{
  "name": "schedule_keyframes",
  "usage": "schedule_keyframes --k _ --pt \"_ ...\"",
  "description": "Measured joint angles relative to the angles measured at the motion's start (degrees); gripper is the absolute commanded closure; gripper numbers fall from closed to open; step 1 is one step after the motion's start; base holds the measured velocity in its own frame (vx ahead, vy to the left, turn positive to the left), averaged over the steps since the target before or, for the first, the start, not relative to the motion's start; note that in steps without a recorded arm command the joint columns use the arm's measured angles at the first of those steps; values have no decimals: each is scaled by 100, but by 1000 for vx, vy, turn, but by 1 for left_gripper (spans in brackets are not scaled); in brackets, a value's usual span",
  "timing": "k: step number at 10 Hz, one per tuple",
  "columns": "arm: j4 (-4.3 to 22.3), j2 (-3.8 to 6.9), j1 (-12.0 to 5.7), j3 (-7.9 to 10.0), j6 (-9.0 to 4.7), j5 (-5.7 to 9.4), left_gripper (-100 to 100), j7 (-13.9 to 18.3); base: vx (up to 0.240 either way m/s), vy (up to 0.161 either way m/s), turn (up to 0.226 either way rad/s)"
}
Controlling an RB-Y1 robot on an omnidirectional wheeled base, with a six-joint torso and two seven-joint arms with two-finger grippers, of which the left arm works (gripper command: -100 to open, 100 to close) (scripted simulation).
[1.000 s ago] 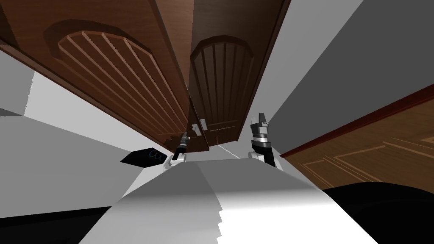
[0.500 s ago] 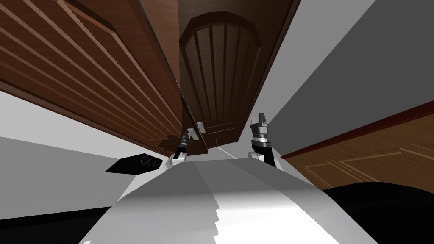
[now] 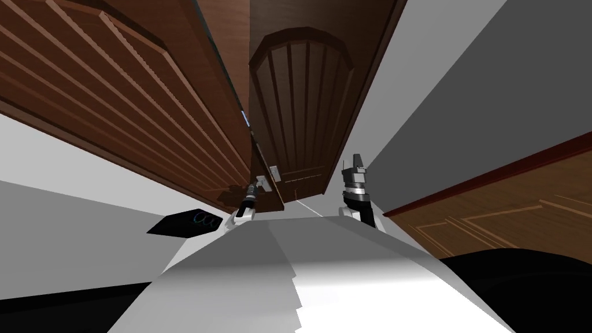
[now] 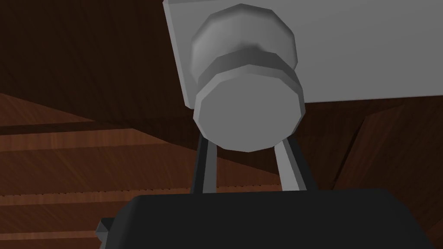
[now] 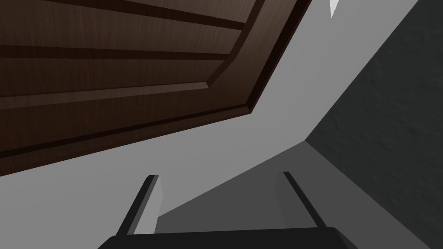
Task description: Pull the door open
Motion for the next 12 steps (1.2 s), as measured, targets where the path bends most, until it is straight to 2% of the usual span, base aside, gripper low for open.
schedule_keyframes --k 1,4,8,11,12 --pt "2 -1 3 -1 1 0 100 0 -109 61 -116" --pt "-128 174 80 -130 -89 8 100 130 -204 100 -146" --pt "-316 501 329 -454 -221 18 100 414 -215 104 -151" --pt "-409 648 423 -658 -324 10 100 556 -141 86 -90" --pt "-403 653 435 -666 -327 9 100 565 -136 25 -125"
